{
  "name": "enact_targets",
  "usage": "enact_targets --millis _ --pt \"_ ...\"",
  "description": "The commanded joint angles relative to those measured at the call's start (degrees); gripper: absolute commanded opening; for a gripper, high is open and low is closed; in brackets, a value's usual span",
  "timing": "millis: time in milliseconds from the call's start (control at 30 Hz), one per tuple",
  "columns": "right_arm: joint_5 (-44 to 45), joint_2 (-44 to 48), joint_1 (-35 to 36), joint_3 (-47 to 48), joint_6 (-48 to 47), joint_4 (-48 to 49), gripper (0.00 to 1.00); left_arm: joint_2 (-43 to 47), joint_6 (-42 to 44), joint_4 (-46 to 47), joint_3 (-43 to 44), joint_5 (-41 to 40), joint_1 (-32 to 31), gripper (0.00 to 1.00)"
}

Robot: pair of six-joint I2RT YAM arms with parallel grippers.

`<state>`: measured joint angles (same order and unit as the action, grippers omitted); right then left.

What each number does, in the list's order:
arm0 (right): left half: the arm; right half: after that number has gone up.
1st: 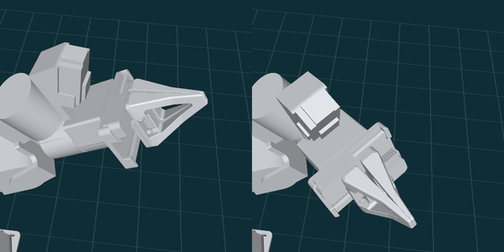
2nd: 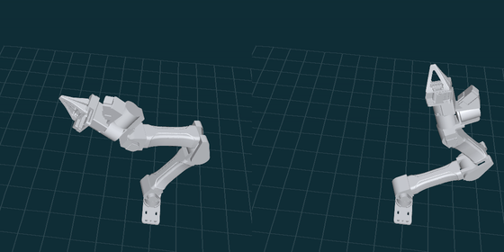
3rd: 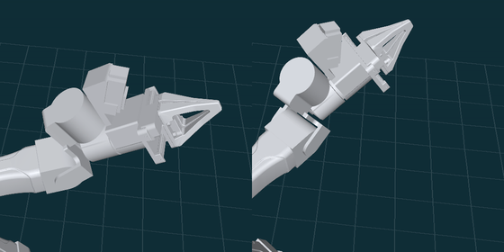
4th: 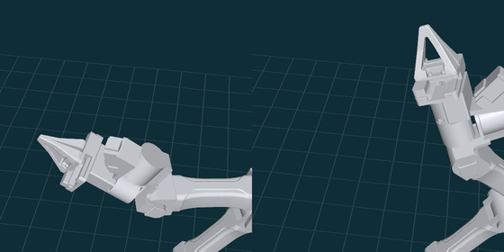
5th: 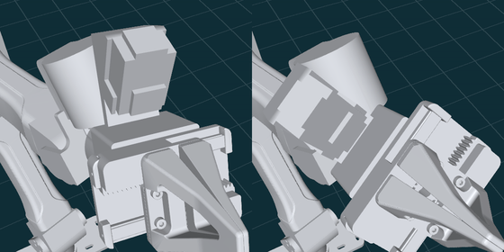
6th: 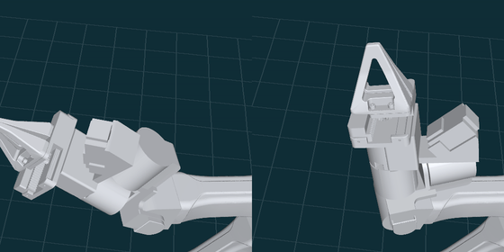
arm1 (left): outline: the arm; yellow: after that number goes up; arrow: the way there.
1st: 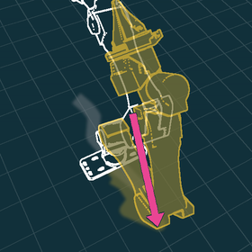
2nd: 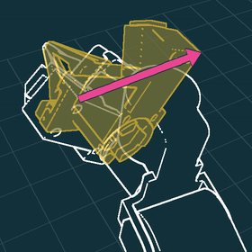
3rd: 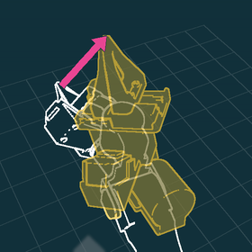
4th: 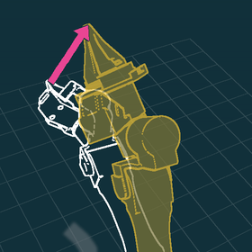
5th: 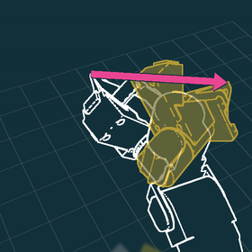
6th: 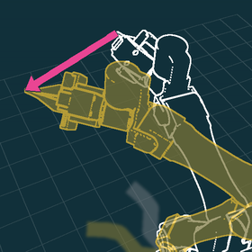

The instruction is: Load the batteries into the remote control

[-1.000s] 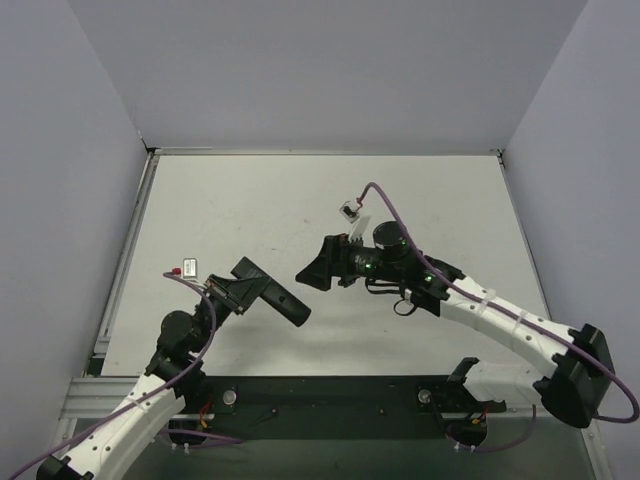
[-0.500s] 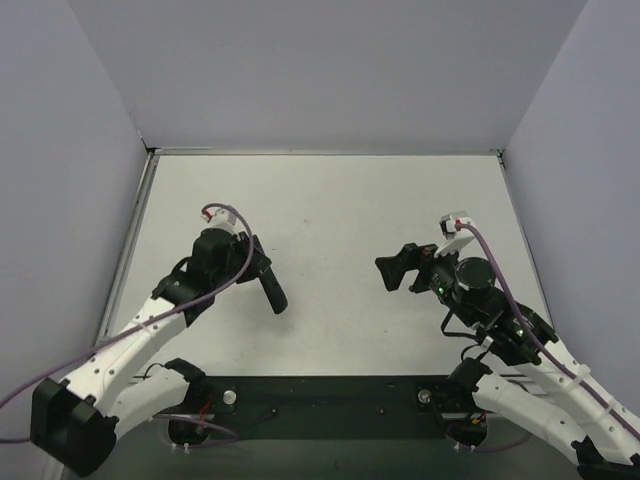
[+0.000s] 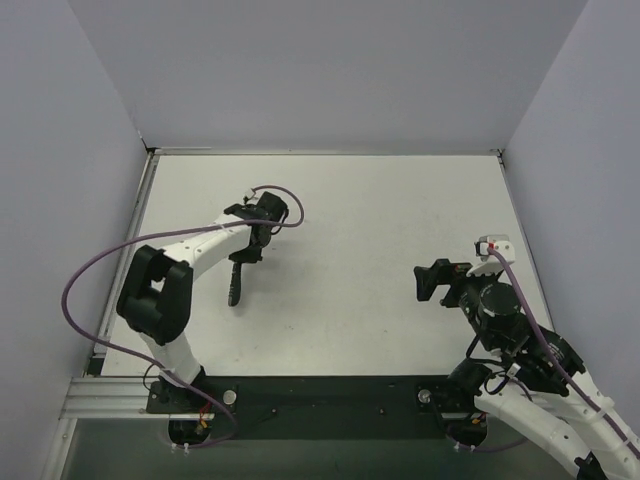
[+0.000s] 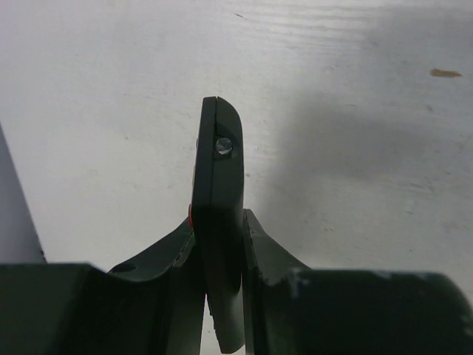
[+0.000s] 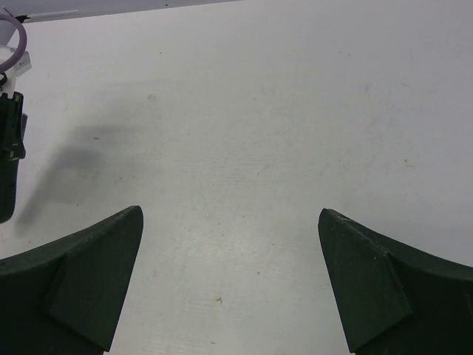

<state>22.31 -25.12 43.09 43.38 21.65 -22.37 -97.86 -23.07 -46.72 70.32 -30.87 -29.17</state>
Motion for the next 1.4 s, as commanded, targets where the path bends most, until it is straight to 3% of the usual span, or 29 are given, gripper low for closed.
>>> enact_targets --millis 0,200,333,600,667,767,867,1067,1200,1367 --pt "5.3 1.7 -0.4 -0.9 -2.0 -3.0 1.0 -5.1 3.1 -6.9 6.1 -11.6 -0.2 0.0" --pt "7.0 3.9 -0.4 -1.8 -2.8 -4.0 1.0 -14.6 2.2 -9.4 11.0 -10.2 -0.5 0.0" --pt "7.8 4.7 -0.4 -2.3 -2.8 -4.9 1.0 -16.4 1.2 -10.3 12.3 -10.9 -2.1 0.0" --pt "8.6 4.1 -0.4 -1.7 -3.8 -5.8 1.0 -19.6 0.2 -9.6 12.2 -8.7 -5.6 0.32" --pt "9.0 3.9 -0.4 -1.5 -4.0 -6.1 1.0 -19.4 -0.4 -9.3 11.9 -8.9 -7.0 0.48" --pt "9.7 4.0 -0.4 -1.6 -4.2 -6.5 1.0 -19.2 -1.1 -9.2 12.1 -8.9 -8.4 0.63" --pt "10.7 4.0 -0.4 -1.4 -4.9 -7.1 1.0 -18.2 -1.6 -8.8 12.1 -8.3 -9.5 0.71" --pt "13.5 5.3 -0.4 -0.3 -6.4 -8.3 1.0 -9.9 -2.4 -5.5 11.1 -5.6 -10.6 0.82" --pt "17.3 7.0 -0.3 -0.6 -7.6 -8.3 1.0 3.1 -2.2 0.3 7.7 -2.5 -10.6 0.84" --pt "24.1 9.8 -0.3 -0.7 -7.1 -8.1 1.0 18.9 -3.4 7.9 -0.9 -4.8 -9.6 0.91"
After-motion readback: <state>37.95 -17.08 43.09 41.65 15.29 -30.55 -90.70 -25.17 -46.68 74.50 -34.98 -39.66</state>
